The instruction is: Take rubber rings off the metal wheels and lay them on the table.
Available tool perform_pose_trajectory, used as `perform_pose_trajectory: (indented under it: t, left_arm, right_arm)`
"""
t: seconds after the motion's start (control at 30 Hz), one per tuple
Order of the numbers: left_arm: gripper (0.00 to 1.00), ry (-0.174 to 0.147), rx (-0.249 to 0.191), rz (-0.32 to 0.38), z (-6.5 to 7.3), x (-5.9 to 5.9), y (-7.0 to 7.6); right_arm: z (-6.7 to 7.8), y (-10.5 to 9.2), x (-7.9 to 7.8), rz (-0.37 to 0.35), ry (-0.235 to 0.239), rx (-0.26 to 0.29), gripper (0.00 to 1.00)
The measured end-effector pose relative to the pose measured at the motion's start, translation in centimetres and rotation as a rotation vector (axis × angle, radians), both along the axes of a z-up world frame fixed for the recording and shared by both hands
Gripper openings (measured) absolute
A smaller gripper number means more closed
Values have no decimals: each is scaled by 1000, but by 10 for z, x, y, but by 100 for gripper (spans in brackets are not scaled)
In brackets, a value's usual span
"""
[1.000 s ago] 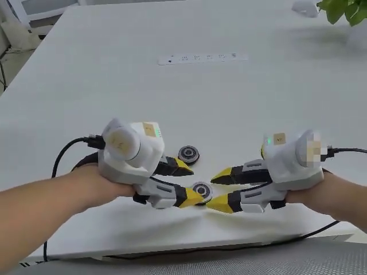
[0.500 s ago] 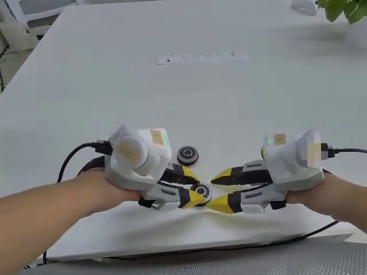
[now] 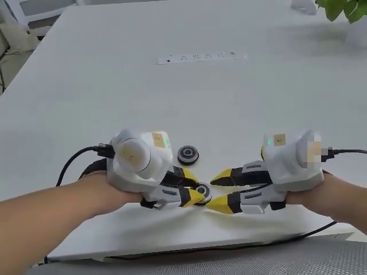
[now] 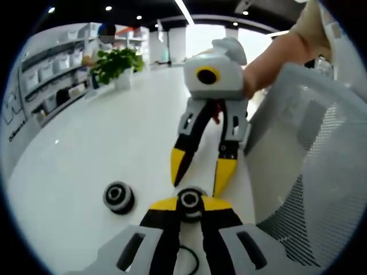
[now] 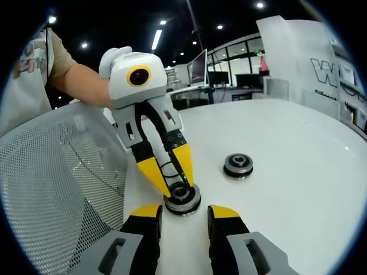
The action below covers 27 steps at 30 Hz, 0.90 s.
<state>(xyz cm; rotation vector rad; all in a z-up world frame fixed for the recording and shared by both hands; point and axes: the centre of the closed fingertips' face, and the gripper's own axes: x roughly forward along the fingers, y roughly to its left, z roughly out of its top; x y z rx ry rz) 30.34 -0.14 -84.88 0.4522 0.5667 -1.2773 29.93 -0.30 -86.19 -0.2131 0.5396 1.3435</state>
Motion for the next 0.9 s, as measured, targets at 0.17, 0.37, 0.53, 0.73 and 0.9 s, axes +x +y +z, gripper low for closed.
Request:
perform_pose_trajectory:
  t: [0.17,0.37,0.53,0.73,0.9]
  left_arm:
    - [14,-36,9,-16,-1,-1,0]
    - [13,-39,-1,-1,0,0,0]
    - [13,-40,-4,8,-1,1,0]
    - [13,-50,-4,7,-1,1,1]
    - [13,-47,-11,13,-1,1,1]
  right_arm:
    - [0,1,0,-1,1,4,30]
    - [2,5,1,-2,3,14,28]
    - [0,10,0,3,7,15,27]
    - [-2,8,-1,6,8,4,25]
    - [-2,6,-2,3,3,2,23]
